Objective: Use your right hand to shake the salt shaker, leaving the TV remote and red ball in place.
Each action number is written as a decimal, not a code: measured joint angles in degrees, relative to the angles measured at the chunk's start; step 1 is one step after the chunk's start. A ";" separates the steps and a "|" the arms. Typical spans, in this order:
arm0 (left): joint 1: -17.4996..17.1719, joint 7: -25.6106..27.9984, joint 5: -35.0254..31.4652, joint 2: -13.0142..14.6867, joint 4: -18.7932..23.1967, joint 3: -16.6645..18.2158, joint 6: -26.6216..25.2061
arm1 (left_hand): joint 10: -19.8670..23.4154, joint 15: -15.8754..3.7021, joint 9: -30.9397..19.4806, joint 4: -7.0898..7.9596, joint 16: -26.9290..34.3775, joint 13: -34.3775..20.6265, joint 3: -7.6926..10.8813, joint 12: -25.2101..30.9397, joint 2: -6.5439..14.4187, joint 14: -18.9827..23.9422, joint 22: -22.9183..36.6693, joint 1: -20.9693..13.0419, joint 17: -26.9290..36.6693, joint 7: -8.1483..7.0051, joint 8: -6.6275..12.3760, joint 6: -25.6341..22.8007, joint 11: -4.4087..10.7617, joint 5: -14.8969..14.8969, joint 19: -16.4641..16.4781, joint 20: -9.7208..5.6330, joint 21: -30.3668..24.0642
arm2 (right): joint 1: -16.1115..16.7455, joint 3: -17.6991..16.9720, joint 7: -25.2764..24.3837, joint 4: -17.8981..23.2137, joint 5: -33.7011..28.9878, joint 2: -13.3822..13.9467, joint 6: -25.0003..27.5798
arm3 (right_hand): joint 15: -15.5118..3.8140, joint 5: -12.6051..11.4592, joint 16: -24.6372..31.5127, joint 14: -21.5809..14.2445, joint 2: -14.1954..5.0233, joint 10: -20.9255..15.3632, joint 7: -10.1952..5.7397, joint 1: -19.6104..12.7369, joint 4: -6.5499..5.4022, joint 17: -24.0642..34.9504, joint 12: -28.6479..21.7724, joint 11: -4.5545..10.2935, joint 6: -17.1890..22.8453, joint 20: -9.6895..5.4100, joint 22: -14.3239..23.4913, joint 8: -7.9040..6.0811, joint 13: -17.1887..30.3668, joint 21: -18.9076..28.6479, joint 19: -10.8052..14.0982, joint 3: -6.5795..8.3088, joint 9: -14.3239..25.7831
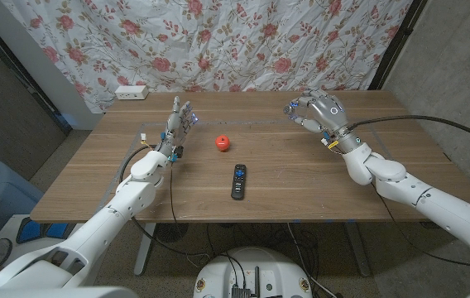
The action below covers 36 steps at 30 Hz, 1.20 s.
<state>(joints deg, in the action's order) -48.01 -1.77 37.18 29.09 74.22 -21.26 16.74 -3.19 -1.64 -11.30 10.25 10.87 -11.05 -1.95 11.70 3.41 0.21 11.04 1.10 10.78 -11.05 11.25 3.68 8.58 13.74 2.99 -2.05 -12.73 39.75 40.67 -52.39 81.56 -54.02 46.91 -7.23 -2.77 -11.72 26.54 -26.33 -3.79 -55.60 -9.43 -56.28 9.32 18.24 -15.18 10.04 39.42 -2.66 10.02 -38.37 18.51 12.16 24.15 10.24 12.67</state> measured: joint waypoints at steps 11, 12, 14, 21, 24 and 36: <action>-0.01 0.00 0.00 0.00 0.00 0.00 0.00 | 0.00 0.00 0.00 0.00 0.00 0.00 0.00 0.00 0.00 0.00 0.00 0.00 0.00 0.00 0.00 0.00 0.00 0.00 0.00 0.00 0.00 | -2.55 2.70 -3.31 -2.31 -2.83 -0.16 1.48 | 0.00 0.04 0.45 0.01 1.35 -0.62 -0.31 -1.36 0.26 0.54 0.24 0.62 0.32 0.00 -0.01 -0.49 -0.06 0.00 0.00 0.25 0.84; -0.01 0.00 0.00 0.00 0.00 0.00 0.00 | 0.00 0.00 0.00 0.00 0.00 0.00 0.00 0.00 0.00 0.00 0.00 0.00 0.00 0.00 0.00 0.00 0.00 0.00 0.00 0.00 0.00 | -2.80 2.96 -3.61 -2.49 -3.03 -0.17 1.58 | 0.00 0.04 0.45 0.00 1.36 -0.62 -0.31 -1.36 0.40 0.72 0.28 0.62 0.31 0.00 -0.01 -0.56 -0.06 0.00 0.00 0.39 0.84; -0.01 0.00 0.00 0.00 0.00 0.00 0.00 | 0.00 0.00 0.00 0.00 0.00 0.00 0.00 0.00 0.00 0.00 0.00 0.00 0.00 0.00 0.00 0.00 0.00 0.00 0.00 0.00 0.00 | -3.08 3.29 -3.98 -2.70 -3.28 -0.17 1.71 | 0.00 0.04 0.45 0.01 1.37 -0.62 -0.32 -1.37 0.40 0.79 0.35 0.62 0.31 0.00 0.00 -0.80 -0.05 0.00 0.00 0.39 0.84; -0.01 0.00 0.00 -0.01 0.00 0.00 0.03 | 0.00 0.00 0.00 0.00 0.00 0.00 0.00 0.00 0.00 0.00 0.00 0.00 0.00 0.00 0.00 0.00 0.00 0.00 0.00 0.00 0.00 | -4.00 4.47 -5.55 -3.44 -4.17 -0.21 2.48 | 0.00 0.42 0.91 0.01 2.88 -0.91 -0.32 -2.88 0.64 1.31 0.40 0.92 0.32 0.00 -0.01 -1.50 -0.03 0.00 0.00 0.62 1.33; -0.01 -0.01 0.00 -0.01 0.00 0.00 0.04 | 0.00 0.00 0.00 0.00 0.00 0.00 0.00 0.00 0.00 0.00 0.00 0.00 0.00 0.00 0.00 0.00 0.00 0.00 0.00 0.00 0.00 | -4.23 4.85 -6.16 -3.66 -4.51 -0.25 3.07 | 0.00 0.43 1.24 0.01 2.86 -0.91 -1.13 -2.86 0.64 1.55 0.40 0.92 1.12 0.00 -0.01 -1.54 -0.01 0.00 0.00 0.62 1.33; -0.01 -0.02 0.00 0.01 0.00 0.00 0.04 | 0.00 0.00 0.00 0.00 0.00 0.00 0.00 0.00 0.00 0.00 0.00 0.00 0.00 0.00 0.00 0.00 0.00 0.00 0.00 0.00 0.00 | -4.72 6.18 -7.99 -4.29 -5.70 -0.39 5.24 | 0.00 1.15 1.57 0.01 4.82 -1.73 -2.06 -4.82 0.88 2.12 0.67 1.13 2.05 0.00 -0.01 -1.88 0.17 -0.30 0.00 0.86 1.37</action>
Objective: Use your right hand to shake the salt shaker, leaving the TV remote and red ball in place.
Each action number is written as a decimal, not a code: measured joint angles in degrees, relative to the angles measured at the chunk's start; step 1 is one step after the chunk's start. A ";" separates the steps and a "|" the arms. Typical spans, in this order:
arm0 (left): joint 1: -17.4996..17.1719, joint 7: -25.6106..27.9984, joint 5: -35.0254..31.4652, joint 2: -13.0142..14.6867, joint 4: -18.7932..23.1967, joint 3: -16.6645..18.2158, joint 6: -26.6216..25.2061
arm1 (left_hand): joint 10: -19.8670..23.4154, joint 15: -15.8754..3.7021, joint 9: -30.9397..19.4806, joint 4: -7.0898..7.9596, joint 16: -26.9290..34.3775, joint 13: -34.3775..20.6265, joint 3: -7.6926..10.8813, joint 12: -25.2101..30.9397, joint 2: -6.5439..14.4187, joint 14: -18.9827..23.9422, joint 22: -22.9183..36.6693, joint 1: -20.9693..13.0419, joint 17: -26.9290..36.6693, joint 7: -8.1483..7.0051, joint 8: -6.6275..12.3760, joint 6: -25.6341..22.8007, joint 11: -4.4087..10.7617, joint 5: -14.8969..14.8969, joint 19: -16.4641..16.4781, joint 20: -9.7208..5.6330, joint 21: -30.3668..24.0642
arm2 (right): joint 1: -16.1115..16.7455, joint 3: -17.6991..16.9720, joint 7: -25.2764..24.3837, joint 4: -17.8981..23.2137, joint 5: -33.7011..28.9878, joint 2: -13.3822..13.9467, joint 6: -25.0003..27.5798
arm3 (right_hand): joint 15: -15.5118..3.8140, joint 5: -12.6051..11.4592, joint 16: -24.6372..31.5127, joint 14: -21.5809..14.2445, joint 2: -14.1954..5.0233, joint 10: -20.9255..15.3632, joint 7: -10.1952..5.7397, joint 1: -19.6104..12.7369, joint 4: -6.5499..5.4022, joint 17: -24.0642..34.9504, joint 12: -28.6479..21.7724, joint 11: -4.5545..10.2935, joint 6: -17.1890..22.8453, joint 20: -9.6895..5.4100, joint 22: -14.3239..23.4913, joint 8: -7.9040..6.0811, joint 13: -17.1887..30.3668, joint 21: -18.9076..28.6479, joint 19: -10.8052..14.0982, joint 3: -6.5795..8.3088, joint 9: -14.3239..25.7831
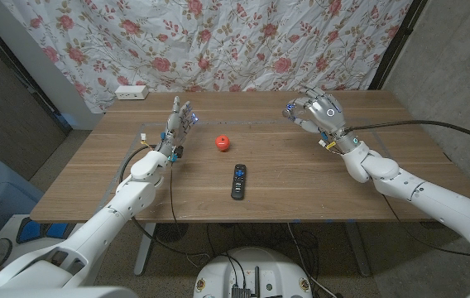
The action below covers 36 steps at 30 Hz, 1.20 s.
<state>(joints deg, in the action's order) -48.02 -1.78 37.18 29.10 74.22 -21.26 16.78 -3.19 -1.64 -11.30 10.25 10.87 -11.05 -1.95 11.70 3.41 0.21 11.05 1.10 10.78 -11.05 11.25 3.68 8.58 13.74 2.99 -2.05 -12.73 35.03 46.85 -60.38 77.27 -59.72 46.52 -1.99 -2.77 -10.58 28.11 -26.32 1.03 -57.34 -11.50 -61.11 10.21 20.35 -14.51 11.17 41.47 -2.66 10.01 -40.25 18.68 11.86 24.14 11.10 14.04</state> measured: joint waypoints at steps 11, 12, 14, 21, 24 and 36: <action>-0.01 0.00 0.00 0.00 0.01 0.00 0.00 | 0.00 0.00 0.00 0.00 0.00 0.00 0.00 0.00 0.00 0.00 0.00 0.00 0.00 0.00 0.00 0.00 0.00 0.00 0.00 0.00 0.00 | -0.67 1.21 -2.23 -0.99 -2.32 -0.31 2.41 | 0.00 0.17 0.50 0.00 0.00 0.00 0.00 0.00 -0.25 0.29 0.15 0.00 0.00 0.00 -0.01 -0.23 0.21 0.01 0.00 0.25 0.29; -0.02 0.00 0.00 0.00 0.02 0.00 0.00 | 0.00 0.00 0.00 0.00 0.00 0.00 0.00 0.00 0.00 0.00 0.00 0.00 0.00 0.00 0.00 0.00 0.00 0.00 0.00 0.00 0.00 | -0.67 1.21 -2.42 -0.99 -2.77 -0.31 2.65 | 0.00 0.17 0.50 0.00 0.00 0.00 0.00 0.00 -0.25 0.47 0.15 0.00 0.00 0.00 -0.01 -0.23 0.21 0.01 0.00 0.25 0.29; -0.01 0.01 0.00 0.00 0.02 0.00 0.00 | 0.00 0.00 0.00 0.00 0.00 0.00 0.00 0.00 0.00 0.00 0.00 0.00 0.00 0.00 0.00 0.00 0.00 0.00 0.00 0.00 0.00 | -0.67 1.07 -2.67 -1.38 -3.70 -0.69 3.01 | 0.00 0.17 0.71 0.00 0.00 0.00 0.00 0.00 -0.25 0.53 0.16 0.00 -0.01 0.00 0.00 -0.23 0.21 0.01 0.00 0.24 0.28; -0.01 0.01 0.00 0.00 0.02 0.00 0.00 | 0.00 0.00 0.00 0.00 0.00 0.00 0.00 0.00 0.00 0.00 0.00 0.00 0.00 0.00 0.00 0.00 0.00 0.00 0.00 0.00 0.00 | -0.22 -0.14 -3.18 -1.98 -6.89 -1.58 4.43 | 0.00 0.20 0.90 0.00 0.32 0.00 0.00 -0.32 -0.25 0.80 0.17 0.01 0.00 0.00 -0.01 -0.23 0.20 0.01 0.00 0.24 -0.07; -0.01 0.01 0.00 0.00 0.02 0.00 0.00 | 0.00 0.00 0.00 0.00 0.00 0.00 0.00 0.00 0.00 0.00 0.00 0.00 0.00 0.00 0.00 0.00 0.00 0.00 0.00 0.00 0.00 | -0.16 -0.41 -3.31 -2.24 -8.13 -1.88 5.30 | 0.00 0.22 0.94 0.00 0.15 0.00 -0.52 -1.65 -0.27 0.79 0.39 0.01 0.51 0.00 -0.01 -0.22 0.12 0.02 0.00 0.22 -0.30; 0.00 0.01 0.00 -0.01 0.01 0.00 0.00 | 0.00 0.00 0.00 0.00 0.00 0.00 0.00 0.00 0.00 0.00 0.00 0.00 0.00 0.00 0.00 0.00 0.00 0.00 0.00 0.00 0.00 | 0.04 -2.50 -3.52 -3.47 -13.68 -3.50 7.00 | 0.22 0.23 0.94 0.22 0.12 0.00 -0.74 -1.63 -0.74 0.79 0.60 0.01 0.30 0.19 -0.01 -0.17 -0.09 -0.21 -0.24 -0.26 -0.39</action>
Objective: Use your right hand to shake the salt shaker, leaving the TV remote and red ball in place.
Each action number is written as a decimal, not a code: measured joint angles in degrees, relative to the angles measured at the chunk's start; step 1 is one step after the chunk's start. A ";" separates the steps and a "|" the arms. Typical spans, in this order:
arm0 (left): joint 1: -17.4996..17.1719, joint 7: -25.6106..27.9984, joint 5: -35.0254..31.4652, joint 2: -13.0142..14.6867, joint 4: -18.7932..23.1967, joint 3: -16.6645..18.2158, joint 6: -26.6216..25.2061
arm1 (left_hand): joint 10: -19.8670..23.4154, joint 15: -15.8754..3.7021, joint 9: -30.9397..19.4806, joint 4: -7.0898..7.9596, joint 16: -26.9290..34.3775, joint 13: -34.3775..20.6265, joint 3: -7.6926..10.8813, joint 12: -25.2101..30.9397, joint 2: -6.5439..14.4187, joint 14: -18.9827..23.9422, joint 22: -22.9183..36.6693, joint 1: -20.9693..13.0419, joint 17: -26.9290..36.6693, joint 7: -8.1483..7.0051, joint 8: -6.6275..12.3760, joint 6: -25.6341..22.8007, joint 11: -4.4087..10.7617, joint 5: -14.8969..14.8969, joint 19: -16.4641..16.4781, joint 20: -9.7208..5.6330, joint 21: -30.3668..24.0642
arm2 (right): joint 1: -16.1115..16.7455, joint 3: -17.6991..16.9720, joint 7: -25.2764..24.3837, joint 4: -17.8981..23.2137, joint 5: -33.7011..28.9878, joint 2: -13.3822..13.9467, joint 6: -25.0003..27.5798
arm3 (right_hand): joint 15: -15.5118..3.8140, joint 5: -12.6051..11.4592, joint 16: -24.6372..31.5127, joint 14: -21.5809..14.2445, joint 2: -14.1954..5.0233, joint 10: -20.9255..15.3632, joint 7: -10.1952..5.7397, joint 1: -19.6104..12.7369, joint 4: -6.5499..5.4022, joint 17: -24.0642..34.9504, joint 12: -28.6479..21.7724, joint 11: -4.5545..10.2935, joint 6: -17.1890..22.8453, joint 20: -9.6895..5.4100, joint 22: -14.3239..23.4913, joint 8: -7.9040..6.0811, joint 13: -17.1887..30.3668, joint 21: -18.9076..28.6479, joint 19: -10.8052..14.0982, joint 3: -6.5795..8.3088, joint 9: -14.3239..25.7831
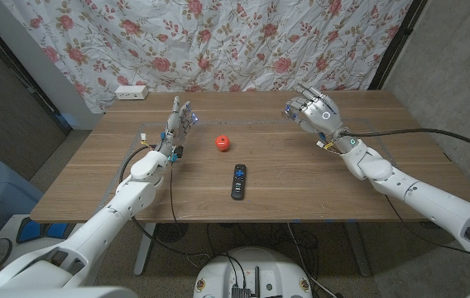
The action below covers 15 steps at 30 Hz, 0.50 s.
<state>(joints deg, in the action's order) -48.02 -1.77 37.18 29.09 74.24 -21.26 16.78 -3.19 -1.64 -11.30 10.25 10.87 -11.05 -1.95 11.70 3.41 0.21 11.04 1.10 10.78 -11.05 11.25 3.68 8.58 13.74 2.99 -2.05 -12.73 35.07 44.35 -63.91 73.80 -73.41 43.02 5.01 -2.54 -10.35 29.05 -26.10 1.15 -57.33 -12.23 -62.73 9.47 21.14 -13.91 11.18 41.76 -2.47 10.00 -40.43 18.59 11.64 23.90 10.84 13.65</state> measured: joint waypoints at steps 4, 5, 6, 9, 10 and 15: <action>0.01 0.00 0.00 -0.01 -0.01 0.00 0.00 | 0.00 0.00 0.00 0.00 0.00 0.00 0.00 0.00 0.00 0.00 0.00 0.00 0.00 0.00 0.00 0.00 0.00 0.00 0.00 0.00 0.00 | 0.49 -1.70 -0.03 -0.33 -1.87 -1.03 0.47 | -0.21 0.16 0.00 0.21 -0.15 0.00 0.00 0.15 -0.01 0.00 0.03 0.00 0.00 -0.20 0.00 0.17 -0.07 0.00 -0.19 0.01 -0.12; 0.01 -0.01 0.00 -0.01 -0.01 0.00 0.00 | 0.00 0.00 0.00 0.00 0.00 0.00 0.00 0.00 0.00 0.00 0.00 0.00 0.00 0.00 0.00 0.00 0.00 0.00 0.00 0.00 0.00 | 0.52 -1.80 -0.03 -0.34 -2.11 -1.09 0.53 | -0.21 0.16 0.00 0.21 -0.15 0.00 0.00 0.15 -0.02 0.00 0.05 0.00 0.00 0.03 0.00 0.17 -0.07 -0.17 -0.43 0.02 -0.14; 0.01 0.00 0.00 -0.01 -0.01 0.00 0.00 | 0.00 0.00 0.00 0.00 0.00 0.00 0.00 0.00 0.00 0.00 0.00 0.00 0.00 0.00 0.00 0.00 0.00 0.00 0.00 0.00 0.00 | 0.59 -2.05 -0.04 -0.40 -2.48 -1.25 0.61 | -0.21 0.16 0.00 0.21 -0.15 0.00 0.00 0.15 -0.02 0.00 0.05 0.00 0.00 0.03 0.00 0.18 -0.08 -0.21 -0.42 0.02 -0.16; 0.01 -0.01 0.00 -0.01 -0.02 0.00 0.00 | 0.00 0.00 0.00 0.00 0.00 0.00 0.00 0.00 0.00 0.00 0.00 0.00 0.00 0.00 0.00 0.00 0.00 0.00 0.00 0.00 0.00 | 0.70 -2.52 -0.06 -0.48 -3.95 -1.56 1.16 | -0.21 0.17 0.00 0.21 -0.24 0.00 0.01 0.24 -0.02 0.00 0.06 0.00 -0.01 0.22 0.00 0.18 -0.06 -0.21 -0.61 0.02 -0.20; 0.01 -0.01 0.00 -0.01 -0.02 0.00 0.00 | 0.00 0.00 0.00 0.00 0.00 0.00 0.00 0.00 0.00 0.00 0.00 0.00 0.00 0.00 0.00 0.00 0.00 0.00 0.00 0.00 0.00 | 0.75 -2.90 -0.06 -0.55 -4.08 -1.81 1.22 | -0.21 0.17 0.00 0.21 -0.30 0.00 0.01 0.30 -0.02 0.00 0.06 0.00 -0.01 0.22 -0.01 0.19 -0.04 -0.21 -0.61 0.02 -0.22; 0.01 -0.01 0.00 -0.01 -0.02 0.00 0.00 | 0.00 0.00 0.00 0.00 0.00 0.00 0.00 0.00 0.00 0.00 0.00 0.00 0.00 0.00 0.00 0.00 0.00 0.00 0.00 0.00 0.00 | 0.74 -3.37 -0.09 -0.65 -5.83 -2.04 2.08 | -0.21 0.18 0.00 0.20 -0.30 0.00 0.02 0.30 -0.02 0.24 0.07 0.00 -0.02 0.22 0.00 0.20 0.13 -0.21 -0.61 0.02 -0.24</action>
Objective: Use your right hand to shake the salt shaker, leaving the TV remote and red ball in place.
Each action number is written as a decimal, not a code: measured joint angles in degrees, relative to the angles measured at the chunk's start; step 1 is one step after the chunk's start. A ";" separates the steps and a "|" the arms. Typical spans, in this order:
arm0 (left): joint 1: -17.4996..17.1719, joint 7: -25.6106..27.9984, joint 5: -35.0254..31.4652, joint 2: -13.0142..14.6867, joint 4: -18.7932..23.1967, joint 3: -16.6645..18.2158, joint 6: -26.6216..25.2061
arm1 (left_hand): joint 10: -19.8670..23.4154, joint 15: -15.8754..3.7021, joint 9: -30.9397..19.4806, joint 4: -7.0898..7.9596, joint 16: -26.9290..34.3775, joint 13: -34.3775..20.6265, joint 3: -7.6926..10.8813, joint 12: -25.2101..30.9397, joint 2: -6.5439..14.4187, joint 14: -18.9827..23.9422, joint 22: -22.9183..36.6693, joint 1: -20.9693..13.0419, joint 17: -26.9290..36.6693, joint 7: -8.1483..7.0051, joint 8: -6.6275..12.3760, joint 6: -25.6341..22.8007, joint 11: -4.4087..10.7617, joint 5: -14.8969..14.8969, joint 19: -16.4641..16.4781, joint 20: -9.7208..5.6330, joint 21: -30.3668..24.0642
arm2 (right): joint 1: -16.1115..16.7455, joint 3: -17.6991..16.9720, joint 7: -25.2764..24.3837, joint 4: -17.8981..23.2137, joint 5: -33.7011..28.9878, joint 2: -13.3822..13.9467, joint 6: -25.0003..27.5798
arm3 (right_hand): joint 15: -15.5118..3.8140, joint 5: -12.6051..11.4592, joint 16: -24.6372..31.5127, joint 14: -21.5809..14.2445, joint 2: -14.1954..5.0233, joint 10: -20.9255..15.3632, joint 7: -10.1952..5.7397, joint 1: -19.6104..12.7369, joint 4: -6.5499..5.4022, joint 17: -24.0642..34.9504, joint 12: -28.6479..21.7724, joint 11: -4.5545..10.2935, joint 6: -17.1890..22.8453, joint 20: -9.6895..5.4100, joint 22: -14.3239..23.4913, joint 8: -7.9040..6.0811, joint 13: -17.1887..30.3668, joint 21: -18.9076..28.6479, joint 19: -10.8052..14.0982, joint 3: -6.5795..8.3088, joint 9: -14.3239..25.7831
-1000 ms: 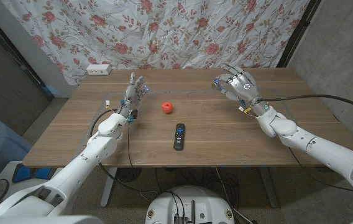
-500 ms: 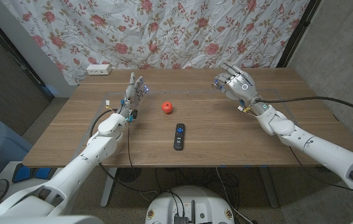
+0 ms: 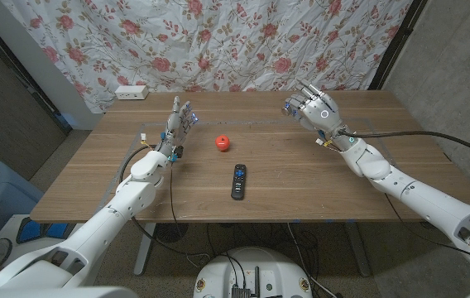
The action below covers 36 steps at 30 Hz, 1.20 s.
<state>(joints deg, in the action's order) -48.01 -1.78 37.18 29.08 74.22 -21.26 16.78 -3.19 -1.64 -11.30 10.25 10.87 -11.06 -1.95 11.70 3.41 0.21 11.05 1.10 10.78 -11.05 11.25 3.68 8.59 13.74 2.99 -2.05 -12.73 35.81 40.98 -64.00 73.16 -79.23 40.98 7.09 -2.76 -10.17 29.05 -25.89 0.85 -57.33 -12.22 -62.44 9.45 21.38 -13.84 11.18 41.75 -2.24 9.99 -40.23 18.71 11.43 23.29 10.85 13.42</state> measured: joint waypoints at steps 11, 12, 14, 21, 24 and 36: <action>0.00 0.00 0.00 0.00 0.00 0.00 -0.03 | 0.00 0.00 0.00 0.00 0.00 0.00 0.00 0.00 0.00 0.00 0.00 0.00 0.00 0.00 0.00 0.00 0.00 0.00 0.00 0.00 0.00 | -1.13 -0.40 -0.02 0.11 -2.34 0.27 1.68 | 0.00 0.03 0.00 0.00 0.01 0.00 0.01 -0.01 0.00 0.04 0.21 0.00 -0.01 0.00 0.00 0.20 0.16 0.00 0.01 0.00 0.03; 0.00 0.00 0.00 0.00 0.00 0.00 -0.03 | 0.00 0.00 0.00 0.00 0.00 0.00 0.00 0.00 0.00 0.00 0.00 0.00 0.00 0.00 0.00 0.00 0.00 0.00 0.00 0.00 0.00 | -1.39 -0.53 -0.02 0.19 -2.62 0.34 1.89 | 0.00 0.03 0.00 0.00 0.01 0.00 0.01 -0.01 0.00 0.03 0.22 0.00 -0.01 0.00 0.00 0.20 0.16 0.00 0.01 0.00 0.04; 0.00 0.01 0.00 0.00 0.00 0.00 -0.02 | 0.00 0.00 0.00 0.00 0.00 0.00 0.00 0.00 0.00 0.00 0.00 0.00 0.00 0.00 0.00 0.00 0.00 0.00 0.00 0.00 0.00 | -1.50 -0.58 -0.02 0.22 -2.86 0.36 2.05 | 0.00 0.03 0.00 0.00 0.01 0.00 0.01 -0.01 0.00 0.03 0.33 0.00 -0.01 0.00 0.00 0.20 0.16 0.00 0.01 0.00 0.04; 0.00 0.01 0.00 0.00 0.00 0.00 -0.03 | 0.00 0.00 0.00 0.00 0.00 0.00 0.00 0.00 0.00 0.00 0.00 0.00 0.00 0.00 0.00 0.00 0.00 0.00 0.00 0.00 0.00 | -1.96 -1.26 -0.02 0.27 -3.77 0.38 2.60 | 0.00 0.04 0.00 -0.01 0.02 0.00 0.02 -0.02 0.00 0.03 0.38 0.00 -0.02 0.00 0.00 0.34 0.15 0.00 0.01 0.00 0.05; 0.00 0.01 0.00 0.00 0.00 0.00 -0.03 | 0.00 0.00 0.00 0.00 0.00 0.00 0.00 0.00 0.00 0.00 0.00 0.00 0.00 0.00 0.00 0.00 0.00 0.00 0.00 0.00 0.00 | -1.97 -1.62 -0.02 0.21 -4.05 0.27 2.72 | 0.00 0.04 0.00 -0.01 0.02 0.00 0.02 -0.02 0.00 0.03 0.38 0.00 -0.02 0.00 0.00 0.36 0.14 0.00 0.01 0.01 0.05; 0.00 0.01 0.00 0.00 0.00 -0.01 -0.03 | 0.00 0.00 0.00 0.00 0.00 0.00 0.00 0.00 0.00 0.00 0.00 0.00 0.00 0.00 0.00 0.00 0.00 0.00 0.00 0.00 0.00 | -2.14 -1.29 -0.02 -1.14 -4.61 0.32 2.89 | 0.00 -0.23 0.00 -0.01 0.02 0.22 0.03 -0.02 -0.15 0.02 0.37 0.21 -0.03 0.00 -0.01 0.17 0.31 0.00 0.01 0.15 -0.21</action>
<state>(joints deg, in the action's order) -48.01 -1.77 37.18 29.08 74.22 -21.27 16.75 -3.19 -1.64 -11.30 10.25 10.87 -11.06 -1.95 11.70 3.41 0.21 11.05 1.10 10.78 -11.05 11.25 3.68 8.59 13.74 2.99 -2.05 -12.73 33.67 39.69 -64.01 72.01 -83.84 41.29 9.98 -2.76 -10.40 29.04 -25.90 0.87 -57.12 -12.19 -62.46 9.30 21.40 -13.47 11.39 41.72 -2.24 9.99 -40.06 19.03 11.43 23.31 11.00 13.20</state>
